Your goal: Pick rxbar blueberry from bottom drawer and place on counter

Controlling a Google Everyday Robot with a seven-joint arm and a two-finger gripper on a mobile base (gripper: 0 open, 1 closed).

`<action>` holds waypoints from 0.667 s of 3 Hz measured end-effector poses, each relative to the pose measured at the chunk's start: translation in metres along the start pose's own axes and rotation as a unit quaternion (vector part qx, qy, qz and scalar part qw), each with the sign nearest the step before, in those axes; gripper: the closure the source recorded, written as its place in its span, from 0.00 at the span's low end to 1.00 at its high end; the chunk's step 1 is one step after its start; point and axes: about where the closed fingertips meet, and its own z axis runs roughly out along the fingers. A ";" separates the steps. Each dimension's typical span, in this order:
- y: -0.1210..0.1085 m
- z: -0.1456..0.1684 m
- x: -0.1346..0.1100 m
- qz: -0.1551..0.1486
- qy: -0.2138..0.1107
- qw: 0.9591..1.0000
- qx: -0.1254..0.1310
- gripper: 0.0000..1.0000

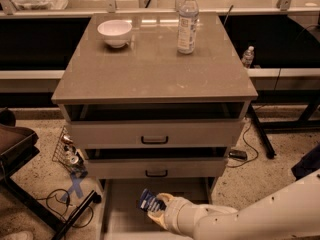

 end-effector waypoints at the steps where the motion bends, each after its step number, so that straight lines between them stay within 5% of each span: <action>1: -0.046 -0.024 -0.049 0.003 -0.014 0.999 0.030 1.00; 2: -0.088 -0.050 -0.138 -0.009 -0.033 0.998 0.057 1.00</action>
Offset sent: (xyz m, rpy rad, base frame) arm 0.1163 -0.0346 0.2536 -0.1739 0.0514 0.0109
